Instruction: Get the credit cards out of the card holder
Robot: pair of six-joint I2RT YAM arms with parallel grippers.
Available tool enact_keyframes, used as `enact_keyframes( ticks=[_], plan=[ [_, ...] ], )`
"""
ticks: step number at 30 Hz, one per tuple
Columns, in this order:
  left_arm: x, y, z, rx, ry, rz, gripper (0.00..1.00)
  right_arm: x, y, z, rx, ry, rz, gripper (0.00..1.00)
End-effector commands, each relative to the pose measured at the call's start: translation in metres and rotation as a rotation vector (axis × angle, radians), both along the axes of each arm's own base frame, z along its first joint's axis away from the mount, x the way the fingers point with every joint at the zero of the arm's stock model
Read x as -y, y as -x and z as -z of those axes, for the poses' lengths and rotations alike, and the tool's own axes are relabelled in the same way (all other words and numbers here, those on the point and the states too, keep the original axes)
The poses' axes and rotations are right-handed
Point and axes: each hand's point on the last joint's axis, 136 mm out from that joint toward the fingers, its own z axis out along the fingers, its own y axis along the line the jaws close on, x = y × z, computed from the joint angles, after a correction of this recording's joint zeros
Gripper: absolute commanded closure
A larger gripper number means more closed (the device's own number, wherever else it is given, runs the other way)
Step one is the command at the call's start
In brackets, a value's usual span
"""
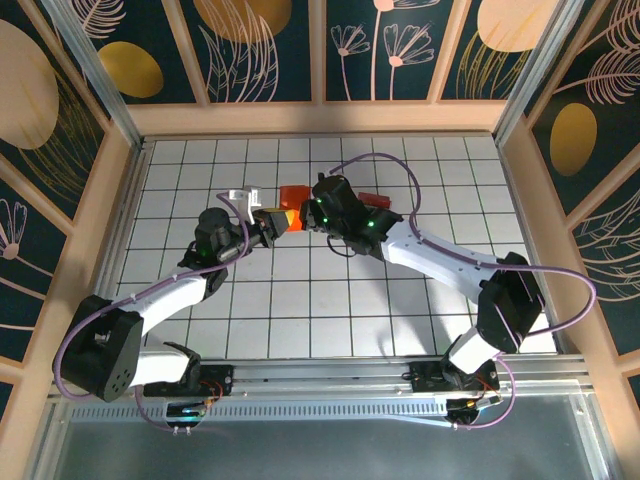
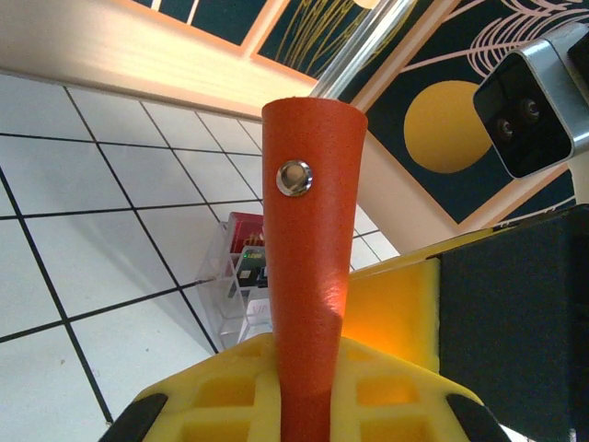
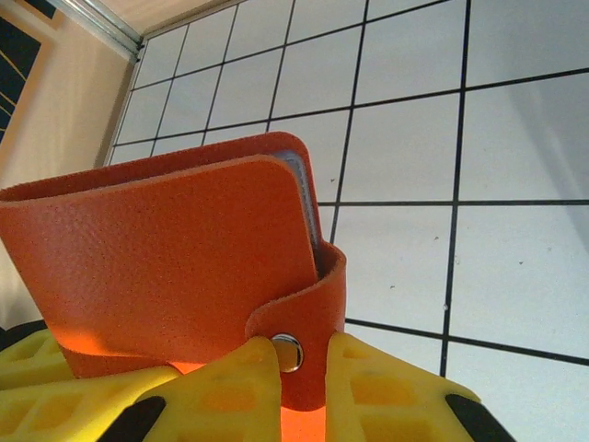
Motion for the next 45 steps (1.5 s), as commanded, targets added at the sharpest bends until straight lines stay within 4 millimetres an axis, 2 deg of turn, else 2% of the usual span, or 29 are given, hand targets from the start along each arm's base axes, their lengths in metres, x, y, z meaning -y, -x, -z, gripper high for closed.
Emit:
enact_keyframes(
  ticks=[1, 20, 23, 25, 27, 32, 35, 39, 45],
  plan=[
    [0.01, 0.01, -0.039, 0.118, 0.066, 0.059, 1.0, 0.043, -0.013, 0.013, -0.005, 0.072, 0.157, 0.92],
    [0.002, 0.001, -0.036, 0.104, 0.056, -0.012, 1.0, 0.087, -0.012, 0.008, -0.003, 0.06, 0.245, 0.92],
    [0.002, 0.001, -0.035, 0.099, 0.051, -0.012, 1.0, 0.091, -0.011, 0.001, 0.019, 0.055, 0.245, 0.83],
    [0.002, 0.001, -0.035, 0.098, 0.049, -0.013, 1.0, 0.091, -0.01, -0.01, 0.053, 0.045, 0.213, 0.71],
    [0.002, 0.001, -0.035, 0.097, 0.046, -0.015, 1.0, 0.092, -0.009, -0.023, 0.089, 0.024, 0.183, 0.65],
    [0.003, -0.001, -0.039, 0.098, 0.052, -0.015, 1.0, 0.088, 0.005, -0.057, 0.202, -0.132, -0.003, 0.42],
    [0.005, -0.002, -0.041, 0.099, 0.055, -0.008, 1.0, 0.084, 0.017, -0.07, 0.28, -0.183, -0.093, 0.29],
    [0.008, -0.002, -0.045, 0.1, 0.067, 0.01, 1.0, 0.082, 0.017, -0.068, 0.285, -0.164, -0.108, 0.26],
    [0.014, 0.002, -0.053, 0.107, 0.083, 0.059, 1.0, 0.07, 0.012, -0.043, 0.235, -0.071, -0.116, 0.27]
  ],
)
